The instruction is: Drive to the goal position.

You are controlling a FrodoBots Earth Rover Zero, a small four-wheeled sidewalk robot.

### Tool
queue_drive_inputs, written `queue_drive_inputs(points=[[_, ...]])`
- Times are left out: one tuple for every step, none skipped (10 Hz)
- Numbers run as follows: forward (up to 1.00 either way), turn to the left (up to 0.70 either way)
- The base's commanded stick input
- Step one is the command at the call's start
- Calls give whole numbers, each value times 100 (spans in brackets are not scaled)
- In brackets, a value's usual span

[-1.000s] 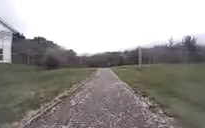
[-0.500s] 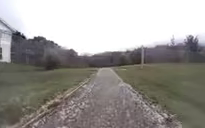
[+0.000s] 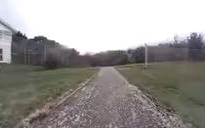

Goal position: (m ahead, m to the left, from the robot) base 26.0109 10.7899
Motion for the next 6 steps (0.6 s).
queue_drive_inputs(points=[[85, 0], [85, 0], [85, 0], [85, 0], [85, 0], [85, 0]])
